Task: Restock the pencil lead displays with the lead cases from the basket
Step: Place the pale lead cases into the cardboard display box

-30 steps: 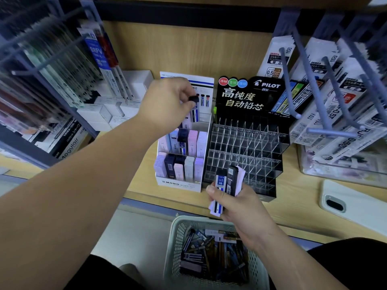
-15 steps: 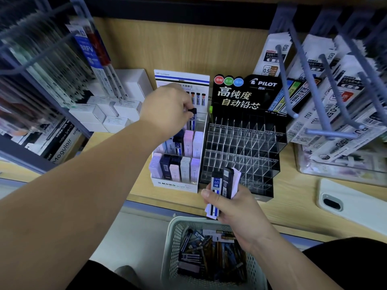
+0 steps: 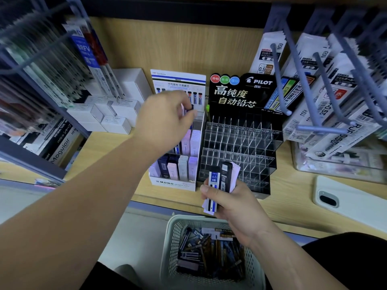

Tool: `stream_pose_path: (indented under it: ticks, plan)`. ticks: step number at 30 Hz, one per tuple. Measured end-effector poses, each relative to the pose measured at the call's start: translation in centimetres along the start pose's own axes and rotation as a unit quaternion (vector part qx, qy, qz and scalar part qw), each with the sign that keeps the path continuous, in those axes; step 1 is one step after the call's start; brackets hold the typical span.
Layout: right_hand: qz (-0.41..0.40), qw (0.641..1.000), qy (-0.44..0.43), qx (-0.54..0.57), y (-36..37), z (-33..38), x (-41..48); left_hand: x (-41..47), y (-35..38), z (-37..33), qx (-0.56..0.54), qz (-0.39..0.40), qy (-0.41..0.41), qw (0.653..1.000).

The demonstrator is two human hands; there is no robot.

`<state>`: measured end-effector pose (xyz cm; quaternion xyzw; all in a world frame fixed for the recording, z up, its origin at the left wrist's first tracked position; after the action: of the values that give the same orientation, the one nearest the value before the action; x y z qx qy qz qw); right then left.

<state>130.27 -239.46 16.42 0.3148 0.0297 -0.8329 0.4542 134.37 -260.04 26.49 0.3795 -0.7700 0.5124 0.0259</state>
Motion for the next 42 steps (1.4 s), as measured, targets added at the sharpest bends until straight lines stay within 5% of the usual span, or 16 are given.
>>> stream_pose_path:
  ticks: [7, 15, 19, 29, 42]
  plan:
    - [0.02, 0.999, -0.021, -0.017, 0.9, 0.5, -0.7, -9.1, 1.7, -2.6, -0.311, 0.181, -0.206, 0.91]
    - [0.04, 0.998, -0.03, -0.035, 1.4, 0.4, -1.5, -11.6, 1.8, -2.3, -0.424, 0.108, -0.323, 0.839]
    - [0.014, 1.0, -0.022, -0.002, 0.6, 0.3, -1.3, -9.6, 0.0, -1.9, -0.421, 0.056, -0.3, 0.854]
    - [0.01, 1.0, -0.02, 0.008, 0.3, 0.4, -0.9, 1.0, -3.4, 0.0, -0.159, 0.038, -0.078, 0.983]
    - [0.002, 1.0, -0.026, 0.008, 0.0, 0.3, -0.6, 3.2, 0.7, 2.3, 0.011, 0.08, 0.02, 0.997]
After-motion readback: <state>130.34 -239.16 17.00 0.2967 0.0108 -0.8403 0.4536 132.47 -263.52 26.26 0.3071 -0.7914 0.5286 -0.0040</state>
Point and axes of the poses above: each hand's wrist, its own x-axis towards the middle knuckle, its own y-axis out of the palm, z = x × y, the point moved 4 cm from there along x, towards the middle knuckle, and after that the axes turned 5 degrees about y, right-handed, at the moved point
